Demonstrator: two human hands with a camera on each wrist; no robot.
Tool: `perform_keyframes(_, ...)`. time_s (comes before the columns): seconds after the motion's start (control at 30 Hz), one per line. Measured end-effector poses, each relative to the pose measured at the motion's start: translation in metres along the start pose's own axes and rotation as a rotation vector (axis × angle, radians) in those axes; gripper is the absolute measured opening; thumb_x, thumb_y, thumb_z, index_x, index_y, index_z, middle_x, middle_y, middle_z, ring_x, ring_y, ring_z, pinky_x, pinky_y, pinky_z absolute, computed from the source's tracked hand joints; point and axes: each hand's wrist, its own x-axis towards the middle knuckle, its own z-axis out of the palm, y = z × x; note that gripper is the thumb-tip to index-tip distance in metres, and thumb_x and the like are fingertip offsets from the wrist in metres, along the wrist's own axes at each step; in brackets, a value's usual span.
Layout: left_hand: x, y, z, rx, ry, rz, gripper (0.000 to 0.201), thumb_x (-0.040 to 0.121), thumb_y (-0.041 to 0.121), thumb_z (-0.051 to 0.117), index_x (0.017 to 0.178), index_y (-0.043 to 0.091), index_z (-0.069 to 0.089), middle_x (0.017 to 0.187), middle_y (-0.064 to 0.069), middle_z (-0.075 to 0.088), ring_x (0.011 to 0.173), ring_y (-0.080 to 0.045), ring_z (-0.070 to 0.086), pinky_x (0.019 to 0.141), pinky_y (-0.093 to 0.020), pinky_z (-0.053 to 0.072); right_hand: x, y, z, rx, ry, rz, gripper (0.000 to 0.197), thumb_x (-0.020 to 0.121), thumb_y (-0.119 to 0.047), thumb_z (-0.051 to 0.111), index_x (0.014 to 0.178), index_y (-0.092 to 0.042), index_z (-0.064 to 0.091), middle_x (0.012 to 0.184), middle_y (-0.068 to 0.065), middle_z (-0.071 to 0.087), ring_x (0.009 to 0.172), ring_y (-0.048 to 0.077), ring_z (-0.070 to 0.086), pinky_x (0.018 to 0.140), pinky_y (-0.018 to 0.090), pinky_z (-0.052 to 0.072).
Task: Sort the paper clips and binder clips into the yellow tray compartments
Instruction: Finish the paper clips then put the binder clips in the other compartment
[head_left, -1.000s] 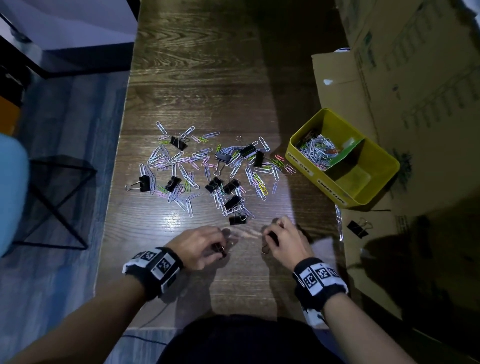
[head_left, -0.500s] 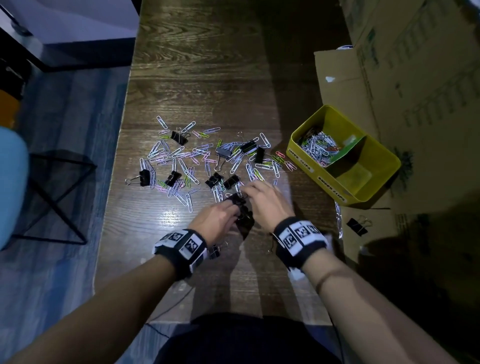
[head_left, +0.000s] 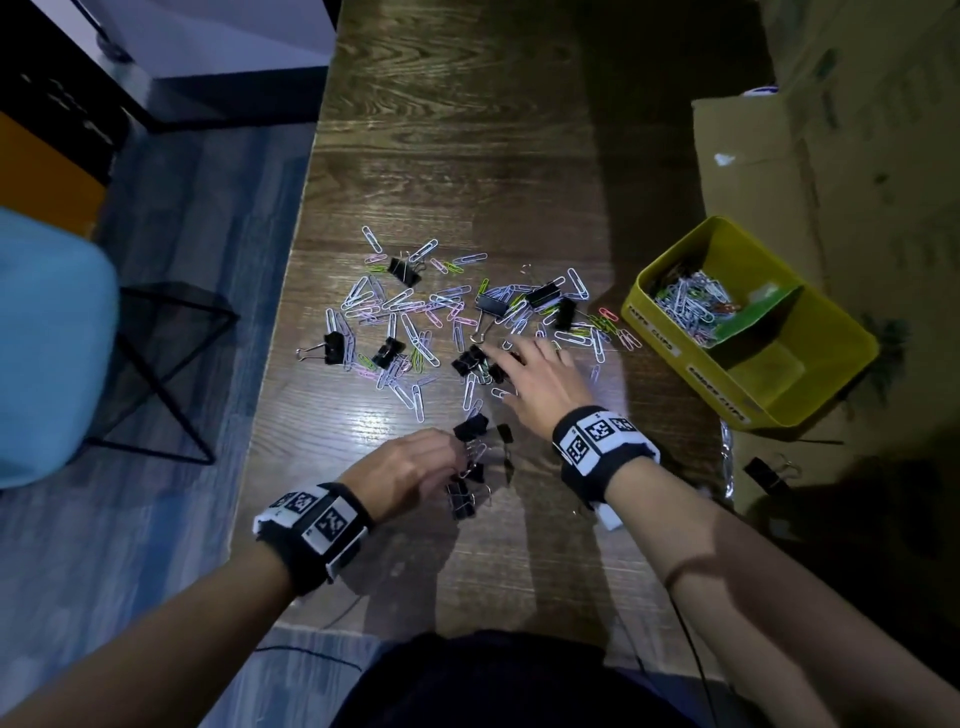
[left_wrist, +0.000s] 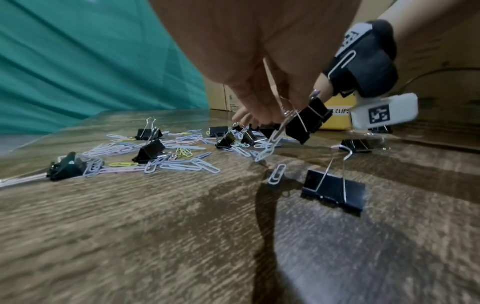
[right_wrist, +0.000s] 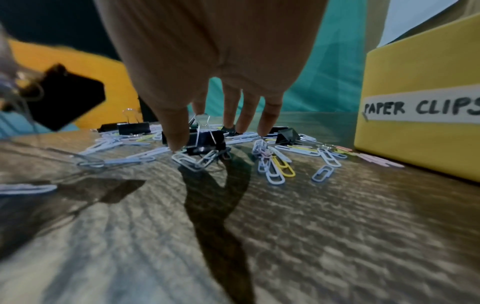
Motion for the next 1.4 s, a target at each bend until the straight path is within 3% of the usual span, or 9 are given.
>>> perform_keyframes(0.1, 0.006, 0.005, -0.001, -0.158, 0.151, -0.109, 0.011, 0.088, 0.009, 0.06, 0.098, 0.009, 0.066, 0.095, 0.002, 0.066, 0.087, -0.007, 0.062, 0.08, -0.014, 0.048, 0.007, -0.002, 0.005, -0.003, 0.031, -0.007, 0.049, 0.092, -0.021, 0.055, 0.137, -0.023, 0.038, 0.142, 0.004, 0.043, 0.129, 0.024, 0.035, 0.103, 0.04, 0.03)
perform_keyframes(0.23, 0.011, 0.006, -0.001, -0.657, 0.337, -0.457, 0.04, 0.082, -0.002, 0.064, 0.109, 0.027, 0.067, 0.091, 0.018, 0.066, 0.088, -0.004, 0.063, 0.084, -0.018, 0.05, 0.005, -0.004, 0.002, 0.112, 0.089, 0.005, 0.041, 0.094, -0.012, 0.051, 0.135, -0.014, 0.043, 0.129, 0.009, 0.055, 0.122, 0.024, 0.045, 0.103, 0.036, 0.036)
perform_keyframes(0.47, 0.013, -0.004, -0.012, -1.126, 0.592, -0.72, 0.031, 0.077, -0.016, 0.052, 0.106, -0.01, 0.061, 0.082, -0.003, 0.074, 0.078, -0.014, 0.069, 0.064, -0.018, 0.052, -0.04, -0.004, -0.023, 0.424, 0.219, 0.058, 0.028, 0.097, -0.012, 0.047, 0.123, -0.011, 0.06, 0.109, 0.004, 0.059, 0.089, 0.018, 0.058, 0.081, 0.024, 0.048)
perform_keyframes(0.7, 0.001, -0.034, -0.021, -1.282, 0.751, -0.948, 0.031, 0.075, -0.016, 0.033, 0.079, -0.003, 0.062, 0.067, -0.017, 0.067, 0.066, -0.028, 0.066, 0.066, -0.036, 0.059, -0.075, -0.01, 0.011, 0.13, -0.164, 0.101, 0.026, 0.086, -0.016, 0.05, 0.106, -0.02, 0.066, 0.107, 0.008, 0.065, 0.096, 0.03, 0.063, 0.083, 0.035, 0.05)
perform_keyframes(0.9, 0.003, -0.029, -0.02, -1.517, 0.715, -0.997, 0.036, 0.048, 0.005, 0.072, 0.081, 0.0, 0.057, 0.071, -0.013, 0.062, 0.075, -0.026, 0.062, 0.074, -0.043, 0.058, -0.062, -0.032, 0.013, 0.144, -0.037, 0.025, 0.035, 0.09, -0.029, 0.052, 0.123, -0.018, 0.055, 0.119, 0.006, 0.054, 0.111, 0.023, 0.051, 0.1, 0.038, 0.037)
perform_keyframes(1.03, 0.02, -0.002, -0.019, -1.501, 0.585, -0.892, 0.01, 0.069, 0.006, 0.055, 0.077, 0.002, 0.059, 0.073, -0.01, 0.066, 0.073, -0.024, 0.064, 0.078, -0.044, 0.057, -0.037, -0.062, 0.012, 0.419, -0.068, 0.012, 0.066, 0.086, -0.03, 0.063, 0.143, -0.015, 0.033, 0.137, 0.007, 0.044, 0.124, 0.022, 0.041, 0.108, 0.039, 0.035)
perform_keyframes(1.2, 0.012, -0.009, -0.039, -1.465, 0.731, -0.806, 0.02, 0.056, 0.019, 0.074, 0.074, 0.013, 0.067, 0.067, 0.003, 0.066, 0.068, -0.013, 0.064, 0.071, -0.029, 0.056, -0.014, -0.092, 0.015, 0.029, 0.001, -0.101, 0.045, 0.085, -0.039, 0.062, 0.117, -0.008, 0.06, 0.133, 0.012, 0.042, 0.126, 0.029, 0.032, 0.108, 0.044, 0.027)
perform_keyframes(1.3, -0.002, -0.031, -0.045, -0.891, 0.675, -0.927, 0.014, 0.086, 0.001, 0.056, 0.085, 0.012, 0.062, 0.067, 0.012, 0.067, 0.067, -0.002, 0.062, 0.063, -0.016, 0.051, -0.006, -0.11, 0.018, -0.099, -0.06, -0.147, 0.032, 0.082, -0.03, 0.065, 0.104, -0.007, 0.068, 0.128, 0.013, 0.045, 0.123, 0.031, 0.035, 0.103, 0.044, 0.028)
perform_keyframes(1.4, -0.015, -0.053, -0.041, -0.28, 0.484, -0.869, 0.006, 0.083, 0.005, 0.064, 0.079, 0.007, 0.068, 0.074, -0.005, 0.06, 0.061, -0.009, 0.052, 0.062, -0.01, 0.04, -0.006, -0.116, 0.029, -0.149, -0.086, -0.168, 0.023, 0.084, -0.016, 0.057, 0.101, -0.009, 0.071, 0.119, 0.012, 0.05, 0.117, 0.031, 0.039, 0.096, 0.043, 0.032)
